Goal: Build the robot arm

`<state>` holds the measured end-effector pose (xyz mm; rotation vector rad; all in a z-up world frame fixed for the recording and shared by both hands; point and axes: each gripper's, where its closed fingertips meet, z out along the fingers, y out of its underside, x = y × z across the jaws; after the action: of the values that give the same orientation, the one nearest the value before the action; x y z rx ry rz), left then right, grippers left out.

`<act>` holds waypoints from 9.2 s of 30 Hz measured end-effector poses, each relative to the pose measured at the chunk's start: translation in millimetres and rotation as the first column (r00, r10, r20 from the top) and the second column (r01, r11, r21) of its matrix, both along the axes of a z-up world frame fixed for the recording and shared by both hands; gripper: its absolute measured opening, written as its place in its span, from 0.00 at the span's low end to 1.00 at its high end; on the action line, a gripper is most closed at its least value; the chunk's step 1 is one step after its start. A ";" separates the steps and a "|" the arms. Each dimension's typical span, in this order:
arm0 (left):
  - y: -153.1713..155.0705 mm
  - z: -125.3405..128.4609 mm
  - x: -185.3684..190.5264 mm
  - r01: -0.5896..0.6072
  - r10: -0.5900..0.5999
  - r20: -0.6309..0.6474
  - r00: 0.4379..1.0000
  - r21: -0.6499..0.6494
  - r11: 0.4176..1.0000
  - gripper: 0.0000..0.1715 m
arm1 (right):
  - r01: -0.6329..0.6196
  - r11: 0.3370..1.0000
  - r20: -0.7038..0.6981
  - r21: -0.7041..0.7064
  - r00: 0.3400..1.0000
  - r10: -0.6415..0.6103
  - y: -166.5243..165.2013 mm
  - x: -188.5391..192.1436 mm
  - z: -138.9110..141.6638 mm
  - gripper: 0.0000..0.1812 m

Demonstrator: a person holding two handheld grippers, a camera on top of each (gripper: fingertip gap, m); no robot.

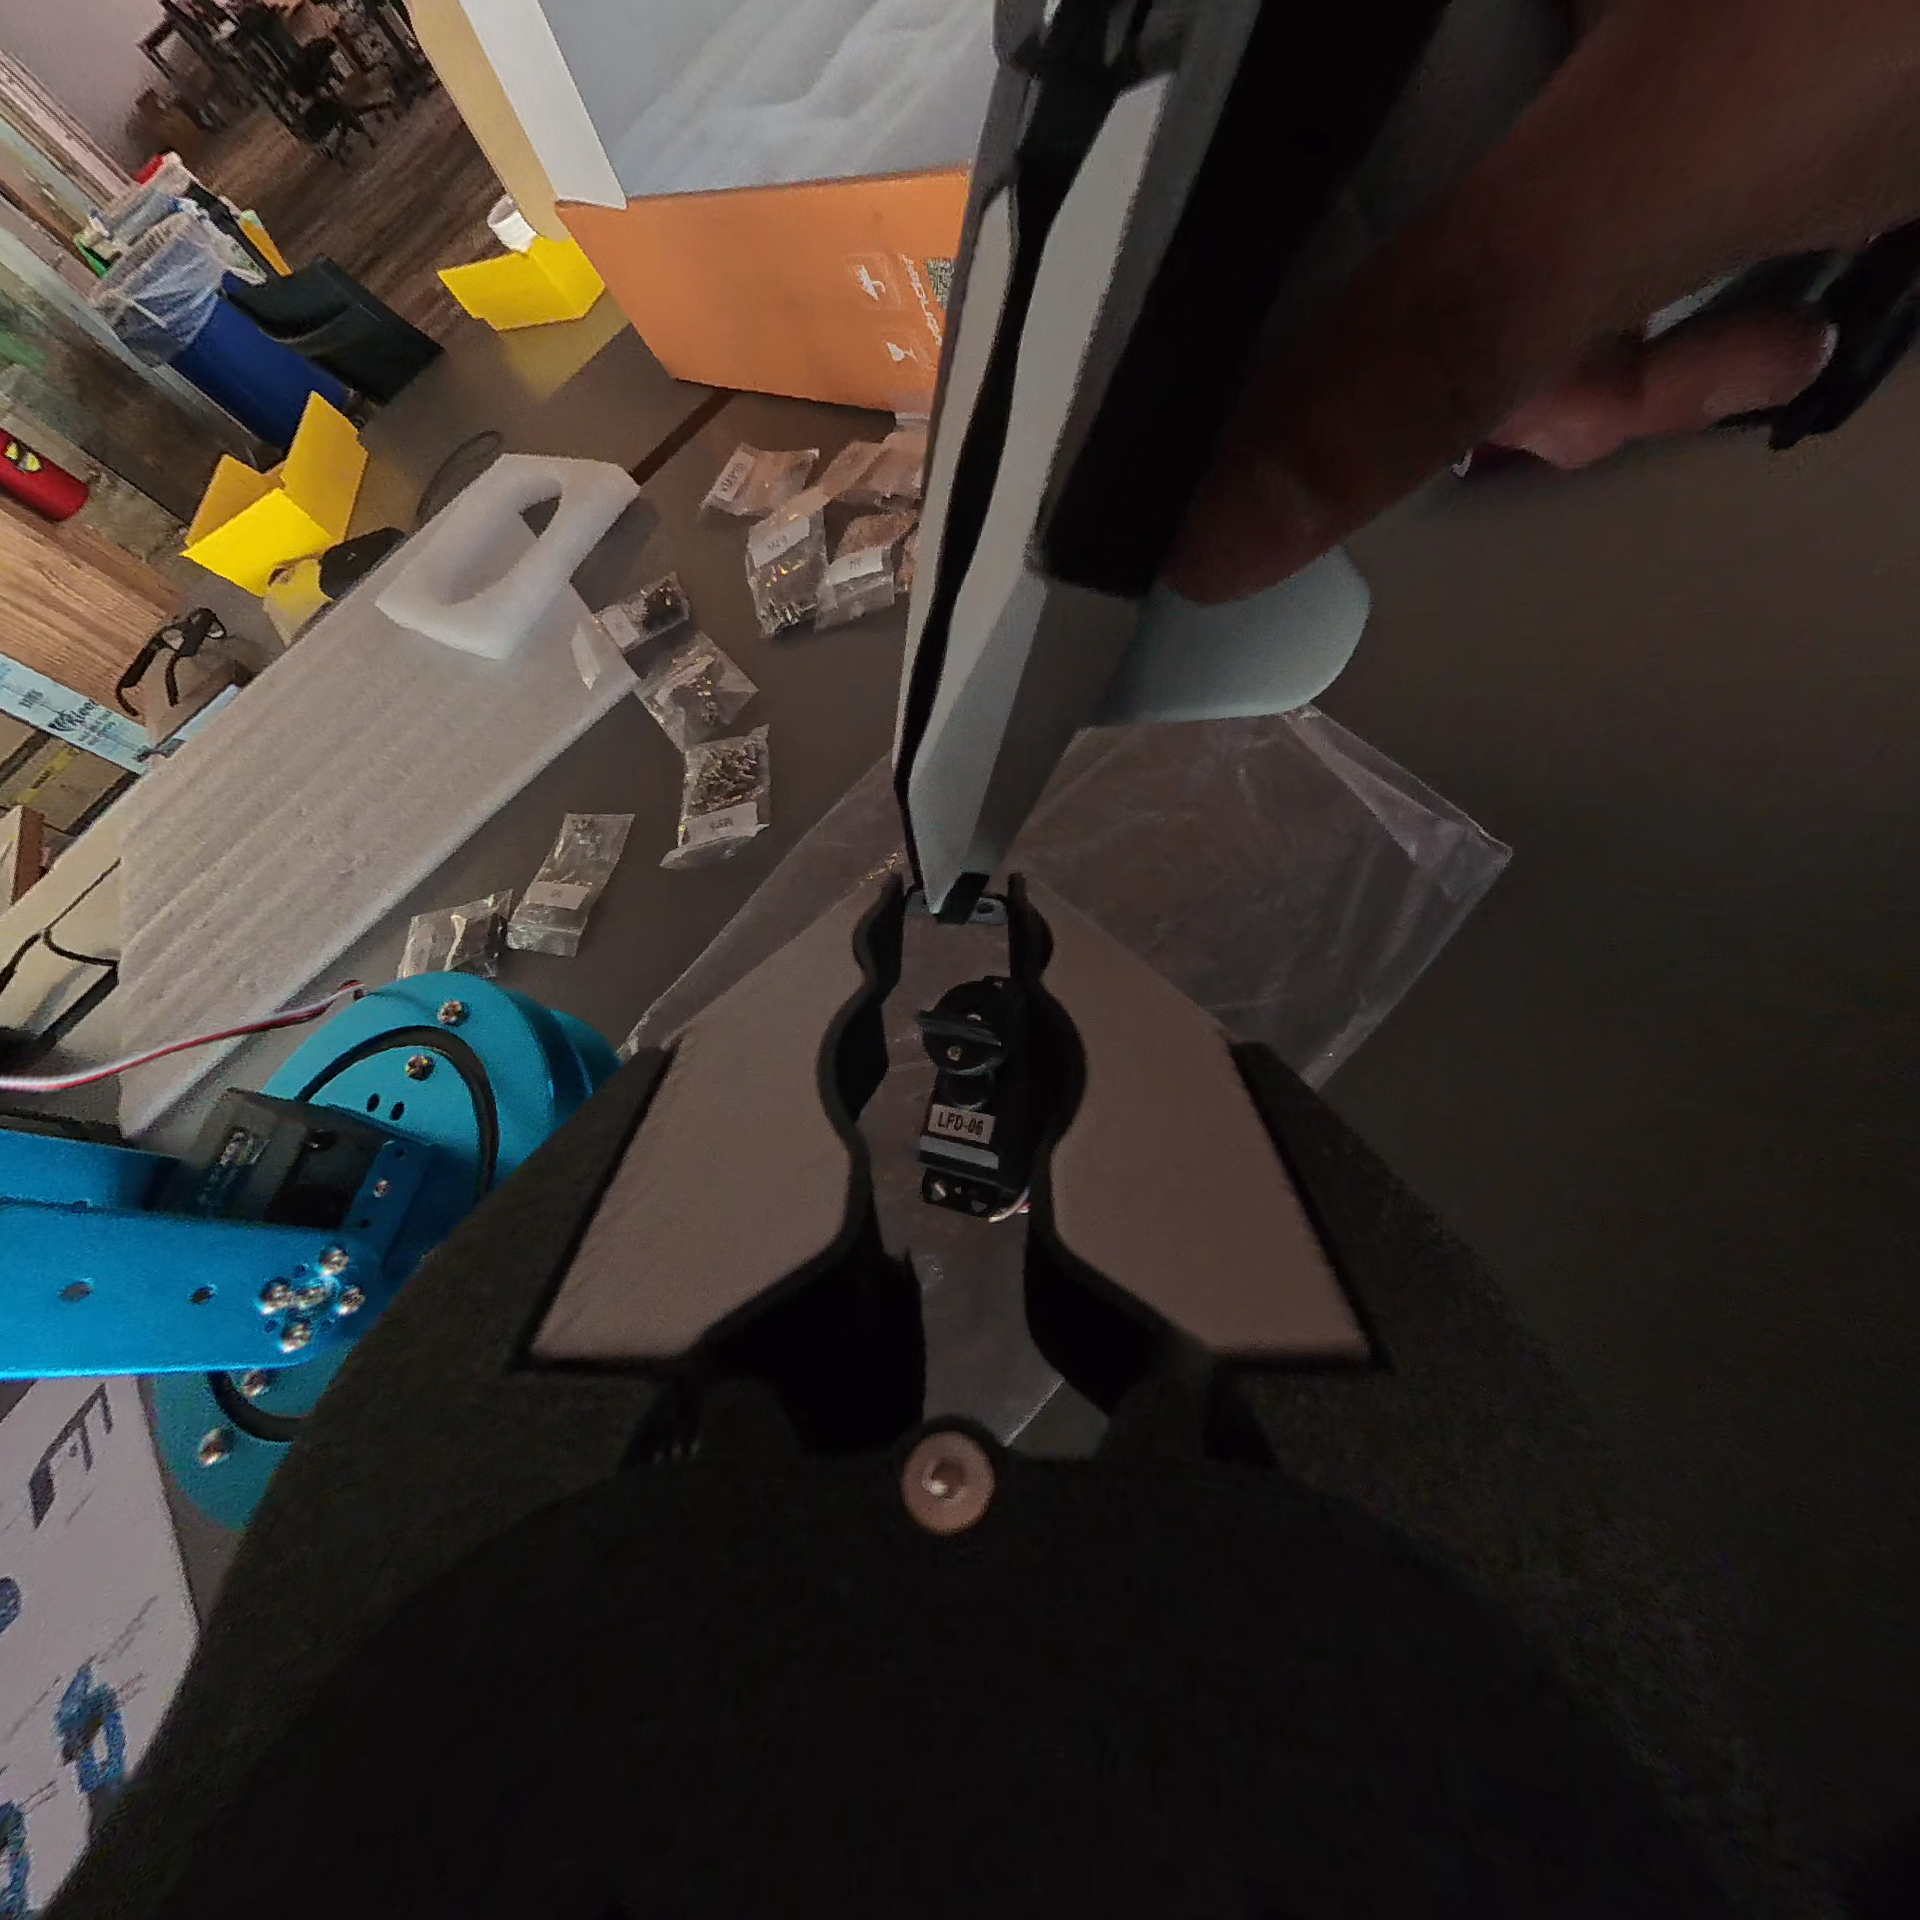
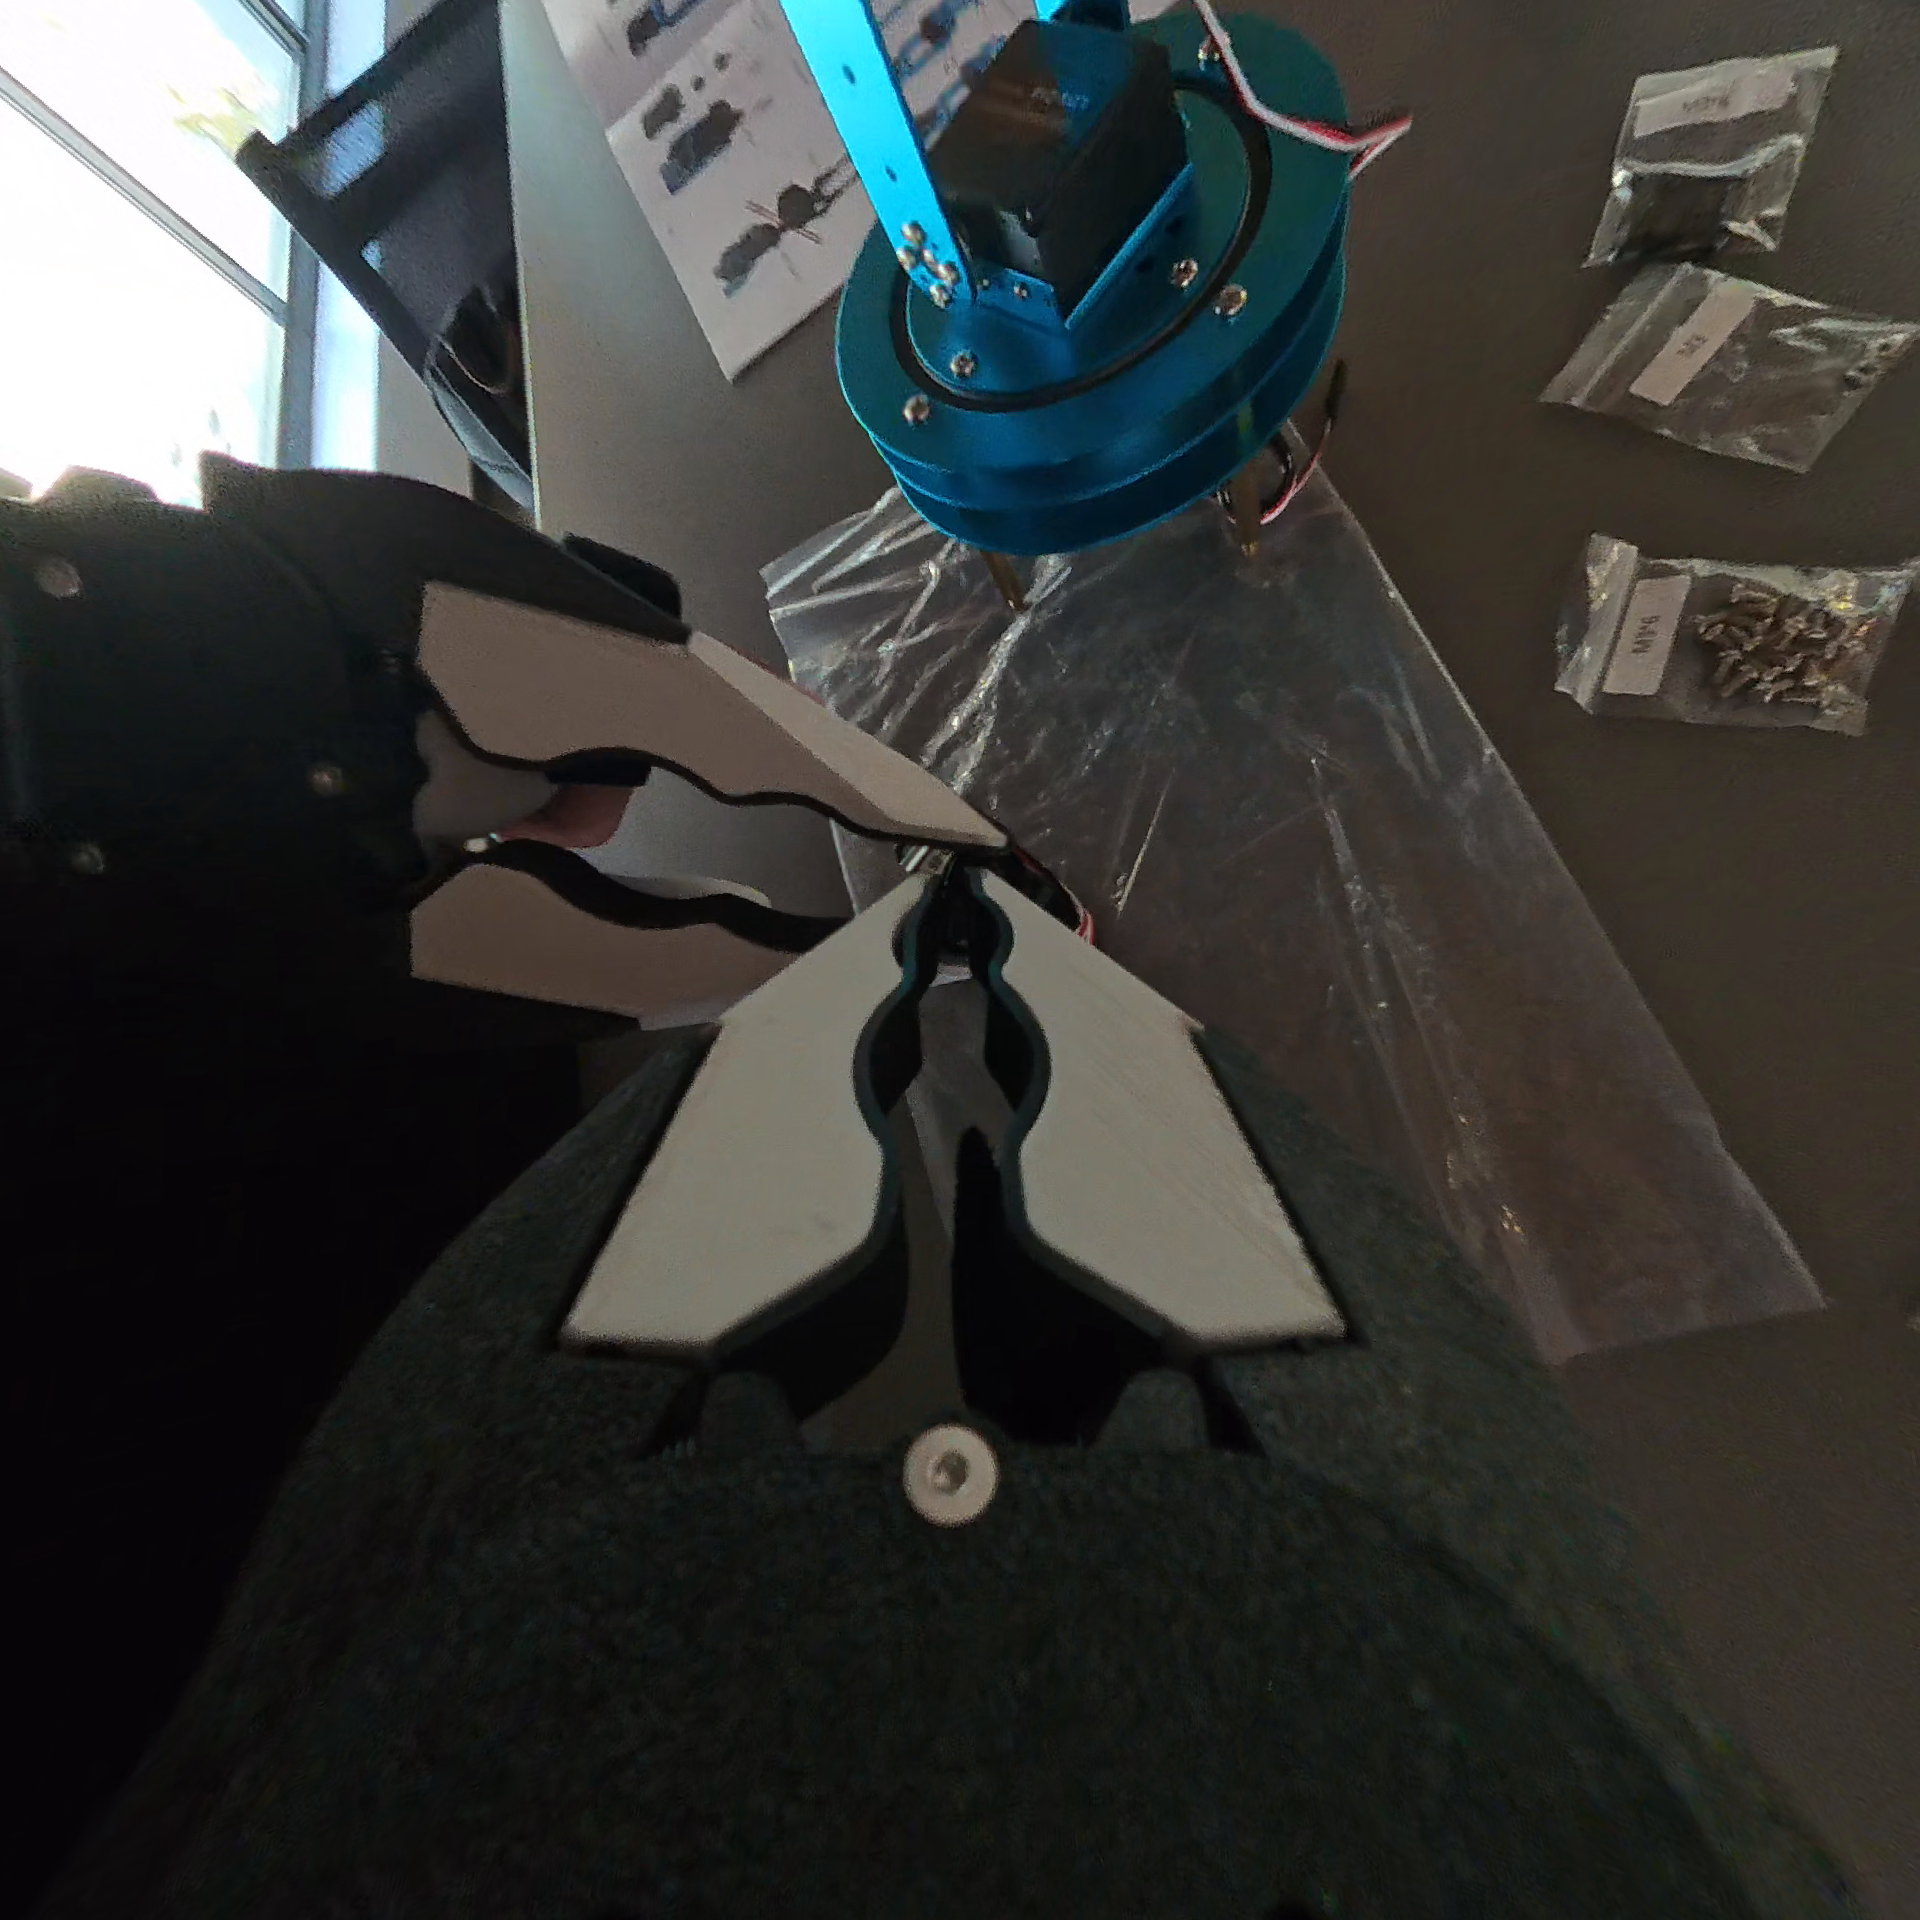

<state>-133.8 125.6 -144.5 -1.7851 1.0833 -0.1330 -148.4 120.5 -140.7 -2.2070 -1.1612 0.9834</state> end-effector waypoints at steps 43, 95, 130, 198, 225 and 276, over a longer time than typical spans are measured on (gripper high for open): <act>-12.1 -55.1 -40.2 -0.561 0.599 0.103 0.794 -0.252 0.788 0.13 | -0.244 0.946 0.022 0.212 0.969 0.245 4.2 -3.1 15.7 0.01; -15.5 -59.9 -35.9 -0.592 0.595 -0.019 0.804 -0.114 0.797 0.13 | -0.087 0.980 -0.139 0.178 0.984 0.113 1.2 -3.8 -22.1 0.02; -15.4 -60.1 -35.9 -0.590 0.592 -0.019 0.805 -0.114 0.799 0.13 | -0.135 0.979 -0.125 0.154 0.980 0.155 1.2 -4.3 -24.2 0.02; -9.2 -63.7 -36.9 -0.029 0.069 0.062 0.996 -0.495 0.868 0.14 | -0.455 0.850 -0.113 0.267 0.861 0.496 13.9 -4.3 -18.4 0.15; -5.9 -56.2 -33.7 -0.013 0.023 0.022 0.999 -0.368 0.930 0.15 | -0.633 0.715 -0.025 0.298 0.743 0.669 4.1 -9.5 -36.1 0.11; -2.2 -61.7 -24.9 0.033 0.039 0.185 0.982 -0.374 0.927 0.12 | -0.241 0.965 -0.443 -0.104 0.880 0.172 15.0 -9.7 -23.7 0.10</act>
<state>-158.7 123.4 -206.2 -2.0648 0.9621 -0.5299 -158.1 135.5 -164.4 -1.8562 -1.1525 1.6081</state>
